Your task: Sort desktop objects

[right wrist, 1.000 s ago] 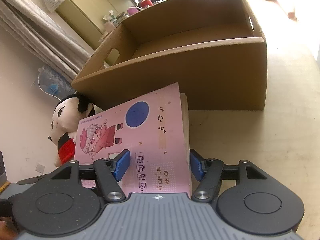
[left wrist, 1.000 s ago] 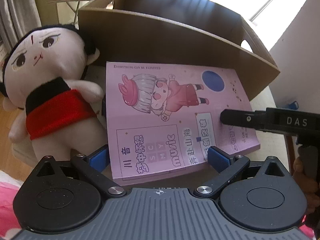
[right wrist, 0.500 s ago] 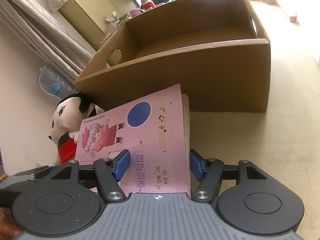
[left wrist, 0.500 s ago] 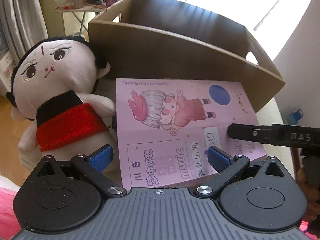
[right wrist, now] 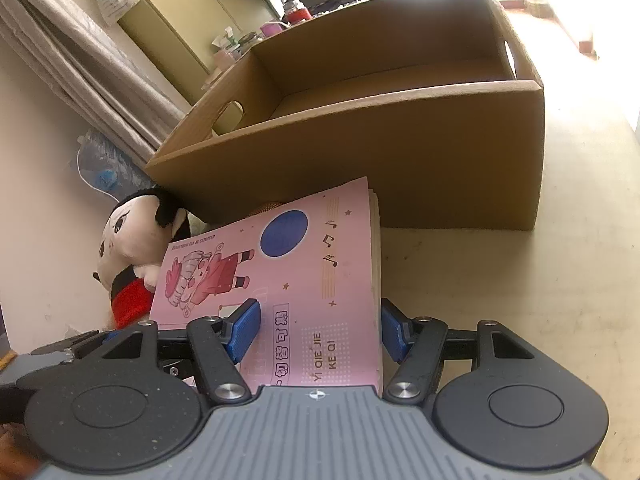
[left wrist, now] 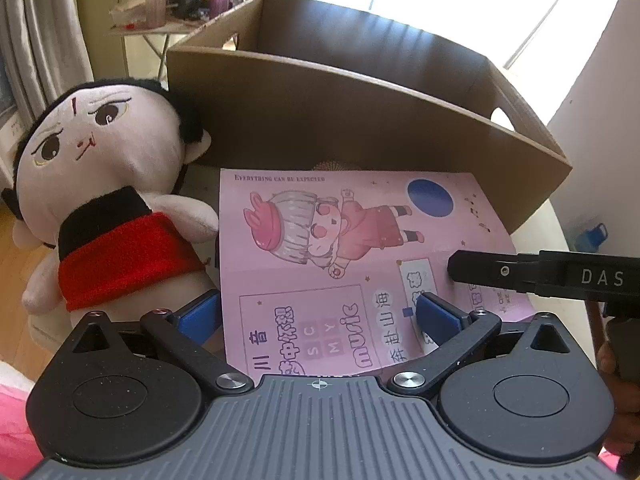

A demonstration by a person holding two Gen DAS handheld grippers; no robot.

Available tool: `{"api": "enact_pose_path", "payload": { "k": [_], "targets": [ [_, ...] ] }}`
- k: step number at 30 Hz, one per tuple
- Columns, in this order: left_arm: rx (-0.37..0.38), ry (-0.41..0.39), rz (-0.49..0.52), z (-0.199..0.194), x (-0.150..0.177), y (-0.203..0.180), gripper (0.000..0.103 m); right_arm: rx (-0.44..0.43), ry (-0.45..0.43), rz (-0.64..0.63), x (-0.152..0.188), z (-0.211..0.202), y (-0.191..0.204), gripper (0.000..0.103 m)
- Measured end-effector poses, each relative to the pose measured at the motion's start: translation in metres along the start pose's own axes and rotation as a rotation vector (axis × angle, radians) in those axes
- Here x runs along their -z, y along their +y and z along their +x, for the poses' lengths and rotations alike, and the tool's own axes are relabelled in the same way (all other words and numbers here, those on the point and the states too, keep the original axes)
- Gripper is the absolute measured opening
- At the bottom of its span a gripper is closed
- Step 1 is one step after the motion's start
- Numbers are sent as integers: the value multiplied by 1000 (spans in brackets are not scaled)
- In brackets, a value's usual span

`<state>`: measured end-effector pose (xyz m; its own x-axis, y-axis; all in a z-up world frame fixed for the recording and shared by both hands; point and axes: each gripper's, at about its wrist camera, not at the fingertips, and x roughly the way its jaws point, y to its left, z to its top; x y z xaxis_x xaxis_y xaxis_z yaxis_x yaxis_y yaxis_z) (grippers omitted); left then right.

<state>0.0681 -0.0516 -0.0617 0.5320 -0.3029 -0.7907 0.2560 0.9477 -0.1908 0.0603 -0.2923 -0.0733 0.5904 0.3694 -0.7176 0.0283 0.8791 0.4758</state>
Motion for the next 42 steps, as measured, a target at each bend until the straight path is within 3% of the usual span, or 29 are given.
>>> {"api": "enact_pose_path", "payload": {
  "k": [14, 27, 32, 37, 39, 42],
  "targets": [
    [-11, -15, -2, 4, 0, -3, 103, 2, -15, -9, 3, -3, 0, 66],
    [42, -14, -42, 8, -1, 8, 103, 31, -30, -31, 4, -8, 5, 68],
    [22, -27, -17, 7, 1, 6, 103, 83, -92, -85, 5, -20, 12, 81],
    [11, -32, -8, 8, 0, 2, 103, 127, -136, -113, -1, -33, 18, 103],
    [9, -33, -5, 8, -2, 1, 103, 163, -174, -118, -2, -39, 19, 103],
    [5, -34, -3, 8, -2, 1, 103, 189, -150, -166, -6, -39, 22, 103]
  ]
}}
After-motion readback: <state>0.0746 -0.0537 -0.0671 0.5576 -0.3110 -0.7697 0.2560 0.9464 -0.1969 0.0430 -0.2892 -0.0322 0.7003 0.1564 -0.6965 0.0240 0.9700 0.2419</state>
